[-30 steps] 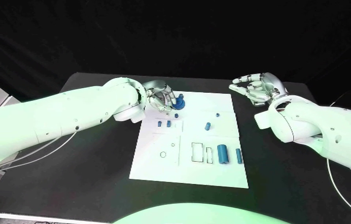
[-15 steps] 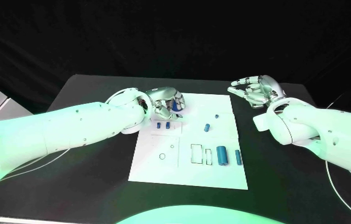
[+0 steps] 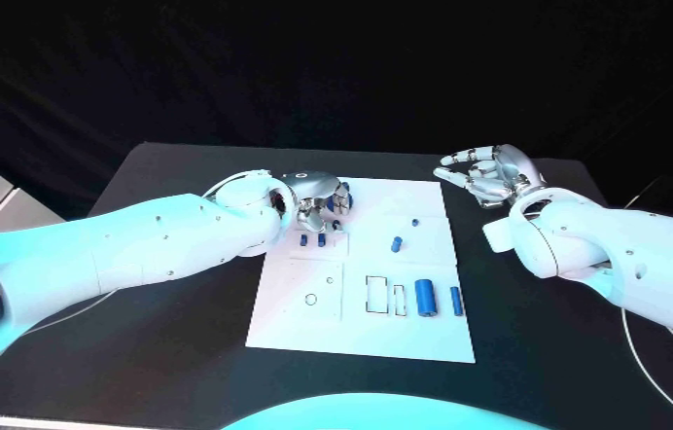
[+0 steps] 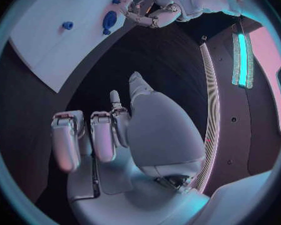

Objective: Assemble the parts on the task board

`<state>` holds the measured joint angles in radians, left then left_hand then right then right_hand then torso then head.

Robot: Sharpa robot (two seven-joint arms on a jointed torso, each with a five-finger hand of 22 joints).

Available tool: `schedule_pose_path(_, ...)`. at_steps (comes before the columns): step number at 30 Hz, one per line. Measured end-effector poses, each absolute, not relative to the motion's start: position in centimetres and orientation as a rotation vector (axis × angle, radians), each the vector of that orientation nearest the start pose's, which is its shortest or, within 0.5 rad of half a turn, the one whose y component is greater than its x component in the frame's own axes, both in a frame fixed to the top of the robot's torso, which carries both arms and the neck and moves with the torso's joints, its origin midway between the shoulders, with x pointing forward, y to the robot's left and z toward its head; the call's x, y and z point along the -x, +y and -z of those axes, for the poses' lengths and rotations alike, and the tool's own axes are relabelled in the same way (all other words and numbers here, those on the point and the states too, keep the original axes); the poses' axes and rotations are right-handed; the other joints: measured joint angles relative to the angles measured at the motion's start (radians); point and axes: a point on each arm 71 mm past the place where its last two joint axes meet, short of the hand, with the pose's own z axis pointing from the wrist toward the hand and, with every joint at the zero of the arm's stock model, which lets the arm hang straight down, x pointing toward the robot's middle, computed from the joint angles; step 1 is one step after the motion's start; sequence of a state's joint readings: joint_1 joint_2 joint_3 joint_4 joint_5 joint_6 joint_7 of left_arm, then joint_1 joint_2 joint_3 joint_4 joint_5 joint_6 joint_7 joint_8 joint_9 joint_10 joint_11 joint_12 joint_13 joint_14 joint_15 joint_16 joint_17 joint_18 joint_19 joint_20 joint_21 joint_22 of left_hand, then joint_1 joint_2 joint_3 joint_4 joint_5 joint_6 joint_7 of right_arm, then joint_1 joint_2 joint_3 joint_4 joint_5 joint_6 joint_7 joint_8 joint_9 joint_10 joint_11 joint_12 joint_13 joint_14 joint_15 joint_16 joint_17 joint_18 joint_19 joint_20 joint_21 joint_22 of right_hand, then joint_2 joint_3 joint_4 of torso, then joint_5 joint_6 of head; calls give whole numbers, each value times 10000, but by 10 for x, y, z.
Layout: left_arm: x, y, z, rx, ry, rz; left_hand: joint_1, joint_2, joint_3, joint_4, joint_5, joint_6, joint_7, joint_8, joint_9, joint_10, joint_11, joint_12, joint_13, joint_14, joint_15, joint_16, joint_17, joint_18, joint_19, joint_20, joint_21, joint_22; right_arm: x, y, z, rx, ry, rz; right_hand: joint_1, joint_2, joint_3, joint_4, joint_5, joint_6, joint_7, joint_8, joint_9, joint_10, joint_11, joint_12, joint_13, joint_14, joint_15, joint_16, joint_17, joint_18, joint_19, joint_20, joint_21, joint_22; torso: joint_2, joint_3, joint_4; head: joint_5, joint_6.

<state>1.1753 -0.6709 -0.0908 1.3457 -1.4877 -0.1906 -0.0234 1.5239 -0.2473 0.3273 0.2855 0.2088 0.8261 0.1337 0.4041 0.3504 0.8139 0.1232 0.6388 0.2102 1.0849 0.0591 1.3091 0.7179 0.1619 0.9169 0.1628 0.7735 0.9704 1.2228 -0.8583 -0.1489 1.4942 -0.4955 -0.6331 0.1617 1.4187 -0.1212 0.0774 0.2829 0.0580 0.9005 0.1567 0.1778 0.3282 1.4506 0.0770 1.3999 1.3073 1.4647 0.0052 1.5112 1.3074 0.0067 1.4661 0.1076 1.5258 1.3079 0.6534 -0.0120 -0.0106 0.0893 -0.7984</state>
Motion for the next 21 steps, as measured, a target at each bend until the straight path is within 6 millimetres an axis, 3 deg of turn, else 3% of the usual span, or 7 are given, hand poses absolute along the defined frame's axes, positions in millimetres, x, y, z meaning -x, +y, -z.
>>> schedule_pose_path(4, -498, 155, 233, -3308, 18202, 6602, 120, -47, 260, -36, 0, 164, 21, -143, -94, 186, -28, -93, -101, 287, -10, 273, 314, 0, 0, 0, 152, 130, -487, -239, 206, -7743, 15101, -9662, 0, 0, 0, 0, 0, 0, 0, 0, 0, 0, 0, 0, 0, 0, 0, 0, 0, 0, 0, 0, 0, -1, 0, -4, 0, -10, -7)
schedule_pose_path(6, -499, 154, 233, -3347, 18222, 6520, 197, -40, 404, -53, 0, 215, 2, -206, -132, 248, -70, -115, -138, 358, -36, 393, 425, 114, 0, 0, 232, 207, -487, -239, 206, -7739, 15102, -9665, 0, 0, 0, 0, 0, 0, 0, 0, 0, 0, 0, 0, 0, 0, 0, 0, 0, 0, 0, 0, 0, -1, 1, -9, 0, -10, -7)
schedule_pose_path(15, -504, 154, 236, -3416, 18302, 6098, 284, -43, 765, -83, 0, 409, 52, -270, -195, 413, -88, -165, -199, 479, -86, 569, 603, 114, 0, -1, 415, 375, -487, -238, 206, -7729, 15108, -9682, 0, 0, 0, 0, 0, 0, 0, 0, 0, 0, 0, 0, 0, 0, 0, 0, 8, 1, 0, 0, 0, -2, 5, -3, 0, 2, -20)
schedule_pose_path(21, -506, 151, 237, -3452, 18328, 5996, 293, -33, 1141, -157, 0, 573, 74, -385, -231, 669, -169, -265, -259, 696, -125, 811, 846, 113, 143, -144, 819, 705, -487, -238, 206, -7725, 15113, -9692, 0, 0, 0, 0, 0, 0, 0, 0, 0, 0, 0, 0, 0, 0, 0, 0, 7, 0, 0, 0, 1, -2, 7, 1, -6, 0, -32)
